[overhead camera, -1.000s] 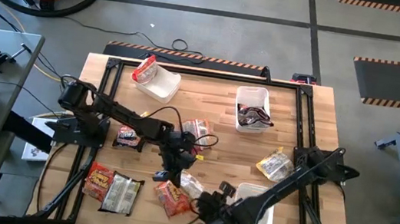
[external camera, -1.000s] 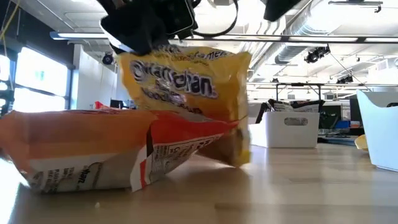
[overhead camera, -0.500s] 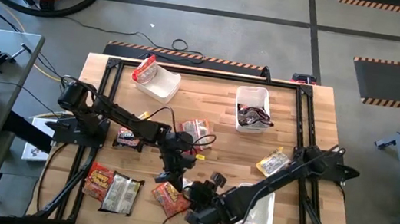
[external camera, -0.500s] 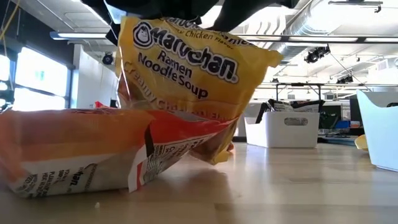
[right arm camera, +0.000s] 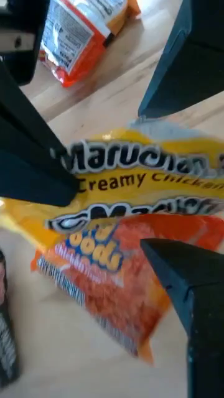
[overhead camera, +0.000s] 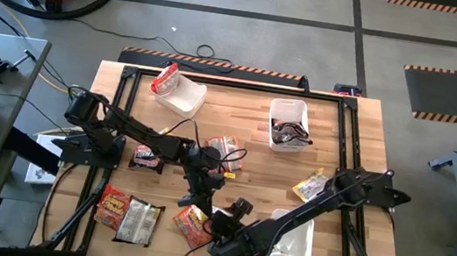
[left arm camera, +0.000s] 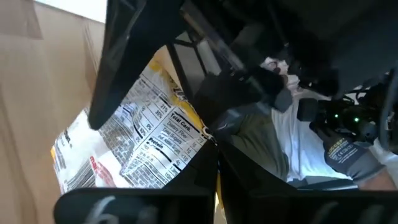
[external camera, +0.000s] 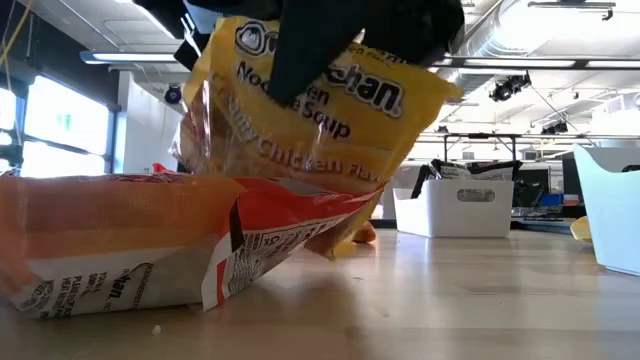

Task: Sort Maruchan noodles
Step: Put the yellow noodle pack into the bottom white bin

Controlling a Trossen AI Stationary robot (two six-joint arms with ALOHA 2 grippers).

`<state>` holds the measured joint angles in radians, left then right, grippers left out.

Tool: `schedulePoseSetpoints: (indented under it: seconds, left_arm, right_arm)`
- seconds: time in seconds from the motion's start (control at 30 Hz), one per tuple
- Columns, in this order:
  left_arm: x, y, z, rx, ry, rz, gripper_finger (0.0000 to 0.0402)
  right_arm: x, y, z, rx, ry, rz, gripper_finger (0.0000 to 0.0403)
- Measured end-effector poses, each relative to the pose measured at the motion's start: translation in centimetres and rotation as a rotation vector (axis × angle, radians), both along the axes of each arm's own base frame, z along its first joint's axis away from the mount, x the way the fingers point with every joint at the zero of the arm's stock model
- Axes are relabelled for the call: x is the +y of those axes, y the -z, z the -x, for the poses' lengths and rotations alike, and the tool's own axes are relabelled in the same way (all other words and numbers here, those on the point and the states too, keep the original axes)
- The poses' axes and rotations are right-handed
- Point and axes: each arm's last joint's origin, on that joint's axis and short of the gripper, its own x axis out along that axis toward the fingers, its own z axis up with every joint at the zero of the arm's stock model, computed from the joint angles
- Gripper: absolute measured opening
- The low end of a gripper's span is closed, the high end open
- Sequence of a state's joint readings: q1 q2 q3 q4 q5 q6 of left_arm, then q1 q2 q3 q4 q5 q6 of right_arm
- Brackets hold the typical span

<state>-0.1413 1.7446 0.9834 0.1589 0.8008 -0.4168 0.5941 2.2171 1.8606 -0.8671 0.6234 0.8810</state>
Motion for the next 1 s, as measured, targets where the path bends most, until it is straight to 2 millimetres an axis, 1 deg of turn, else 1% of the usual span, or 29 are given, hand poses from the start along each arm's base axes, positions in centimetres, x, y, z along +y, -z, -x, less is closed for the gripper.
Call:
schedulePoseSetpoints:
  seconds: [0.13,0.23,0.33,0.53,0.6,0.67,0.77,0.83,0.93,1.0]
  left_arm:
    - [0.0,-0.3,0.1,-0.023,0.007,-0.006,0.0]
    - [0.0,-0.3,0.1,-0.021,0.009,-0.009,0.0]
    - [0.0,-0.3,0.1,-0.028,0.011,-0.011,0.0]
    - [0.0,-0.5,0.0,-0.052,0.012,-0.007,0.0002]
    - [0.1,-0.8,0.2,-0.055,0.012,-0.012,0.001]
    - [0.3,-1.7,0.5,-0.093,0.019,-0.03,0.0023]
    - [0.7,-3.5,1.7,-0.155,0.004,-0.106,0.0046]
    - [0.9,-4.8,2.7,-0.21,-0.034,-0.2,0.0062]
    - [0.8,-6.0,4.7,-0.33,-0.112,-0.309,0.0082]
    - [0.6,-6.2,6.2,-0.426,-0.164,-0.324,0.0091]
  right_arm:
    - [-0.1,0.8,-0.4,-0.008,0.011,0.034,0.031]
    - [-0.1,0.8,-0.5,-0.015,0.008,0.038,0.0291]
    - [0.0,0.7,-0.6,-0.031,-0.003,0.046,0.0247]
    - [0.2,0.6,-1.0,-0.043,-0.051,0.028,0.0137]
    - [0.2,0.6,-1.0,-0.038,-0.063,0.037,0.0108]
    - [0.2,0.6,-0.9,-0.03,-0.064,0.04,0.0087]
    - [0.1,0.6,-0.7,0.006,-0.076,0.057,0.0076]
    - [0.1,0.1,-0.6,0.029,-0.091,0.063,0.0077]
    - [0.2,-1.9,-0.1,0.089,-0.124,0.07,0.0086]
    - [0.4,-3.5,0.3,0.125,-0.148,0.076,0.0088]
